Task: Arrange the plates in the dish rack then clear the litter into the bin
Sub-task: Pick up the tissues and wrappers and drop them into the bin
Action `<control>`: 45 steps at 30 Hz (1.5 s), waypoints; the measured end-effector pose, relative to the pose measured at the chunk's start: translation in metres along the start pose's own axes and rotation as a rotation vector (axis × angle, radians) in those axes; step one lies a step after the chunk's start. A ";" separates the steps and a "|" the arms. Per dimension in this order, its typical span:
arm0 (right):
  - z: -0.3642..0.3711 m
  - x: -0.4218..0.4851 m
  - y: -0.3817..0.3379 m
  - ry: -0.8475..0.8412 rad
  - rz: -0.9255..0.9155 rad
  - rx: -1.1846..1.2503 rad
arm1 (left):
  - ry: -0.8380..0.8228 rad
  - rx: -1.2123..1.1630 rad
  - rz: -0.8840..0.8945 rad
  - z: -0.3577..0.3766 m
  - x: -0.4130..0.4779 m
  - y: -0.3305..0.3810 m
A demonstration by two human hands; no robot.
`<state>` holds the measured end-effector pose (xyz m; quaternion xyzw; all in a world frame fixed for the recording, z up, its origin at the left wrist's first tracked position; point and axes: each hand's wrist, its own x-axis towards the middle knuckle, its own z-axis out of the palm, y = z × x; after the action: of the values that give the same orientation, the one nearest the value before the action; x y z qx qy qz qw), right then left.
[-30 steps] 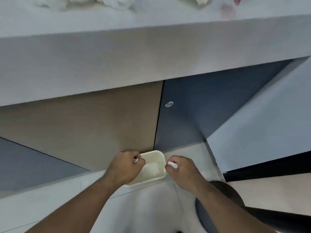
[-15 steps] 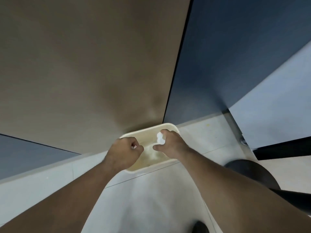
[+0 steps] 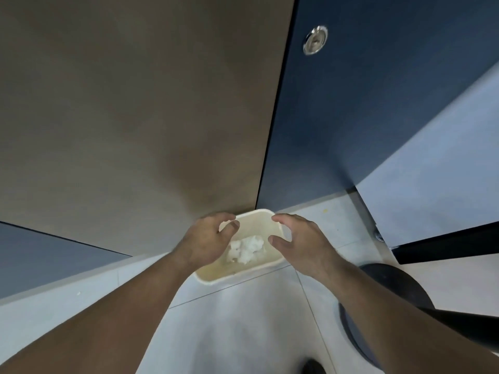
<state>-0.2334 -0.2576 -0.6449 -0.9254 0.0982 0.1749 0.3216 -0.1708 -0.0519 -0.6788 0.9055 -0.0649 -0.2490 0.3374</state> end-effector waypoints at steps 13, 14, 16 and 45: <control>-0.218 -0.132 -0.118 0.152 -0.063 0.104 | 0.144 0.007 0.369 -0.148 -0.148 0.213; -0.235 -0.141 -0.126 0.163 -0.081 0.097 | 0.156 0.015 0.390 -0.159 -0.155 0.230; -0.269 -0.157 -0.143 0.192 -0.132 0.087 | 0.184 0.036 0.428 -0.183 -0.168 0.264; -0.513 -0.173 -0.251 0.539 -0.271 0.056 | 0.445 0.132 0.645 -0.366 -0.169 0.478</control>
<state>-0.1846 -0.3739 -0.0622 -0.9340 0.0603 -0.1241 0.3297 -0.1120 -0.1567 -0.0650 0.8902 -0.2872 0.0769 0.3451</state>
